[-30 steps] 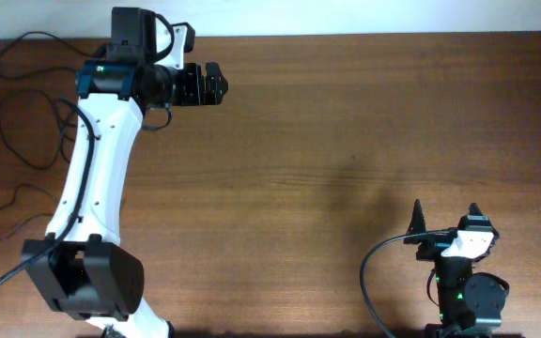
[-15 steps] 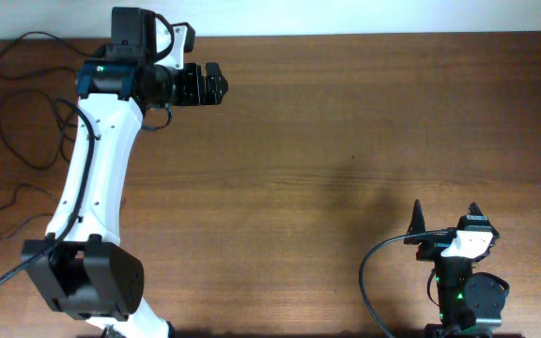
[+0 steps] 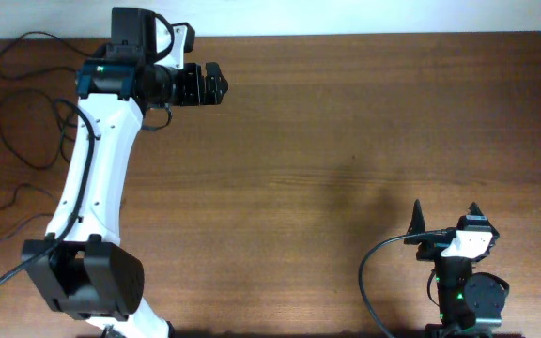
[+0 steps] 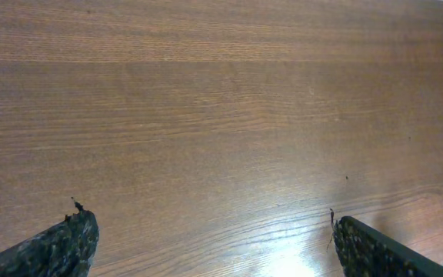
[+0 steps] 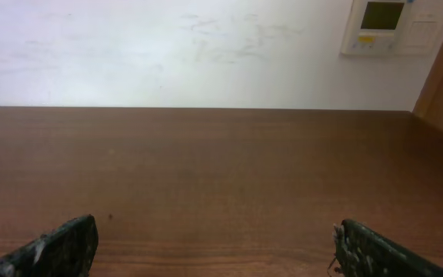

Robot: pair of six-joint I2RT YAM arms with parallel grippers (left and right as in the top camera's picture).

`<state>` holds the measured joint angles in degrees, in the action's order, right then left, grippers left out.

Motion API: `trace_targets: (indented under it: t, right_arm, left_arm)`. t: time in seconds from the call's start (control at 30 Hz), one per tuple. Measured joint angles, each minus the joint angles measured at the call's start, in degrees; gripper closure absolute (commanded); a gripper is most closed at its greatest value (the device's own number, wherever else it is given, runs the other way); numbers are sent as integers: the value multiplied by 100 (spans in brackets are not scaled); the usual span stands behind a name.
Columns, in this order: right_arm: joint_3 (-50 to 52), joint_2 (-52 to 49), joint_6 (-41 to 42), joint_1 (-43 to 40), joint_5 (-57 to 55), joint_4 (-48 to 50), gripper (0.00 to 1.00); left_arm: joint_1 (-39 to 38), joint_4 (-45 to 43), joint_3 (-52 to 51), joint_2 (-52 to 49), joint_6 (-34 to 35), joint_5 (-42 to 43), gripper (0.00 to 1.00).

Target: Untangle cables

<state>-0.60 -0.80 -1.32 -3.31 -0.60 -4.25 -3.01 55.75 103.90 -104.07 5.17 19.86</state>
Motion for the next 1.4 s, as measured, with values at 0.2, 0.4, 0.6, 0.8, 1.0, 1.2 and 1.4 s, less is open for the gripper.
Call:
trace_targets:
  t: [0.2, 0.4, 0.6, 0.8, 1.0, 1.2, 1.4]
  right_arm:
    - [0, 0, -4, 0, 0, 0, 2]
    - [0, 0, 0, 0, 0, 0, 2]
    - [0, 0, -2, 0, 0, 0, 1]
    - [0, 0, -2, 0, -2, 2, 2]
    - [0, 0, -2, 0, 0, 0, 1]
    - [0, 0, -4, 0, 0, 0, 2]
    - [0, 0, -2, 0, 0, 0, 2]
  left_arm:
    - [0, 4, 0, 0, 0, 0, 1]
    - [0, 553, 0, 0, 0, -87, 1]
    - [-9, 1631, -20, 0, -2, -339, 1]
    - [-11, 1051, -988, 330, -4, -588, 1]
    - [-11, 483, -2308, 1394, -2, -651, 1]
    - [-11, 463, -3038, 2881, -2, -793, 1]
    - [-11, 393, -3770, 4439, -2, -1097, 1]
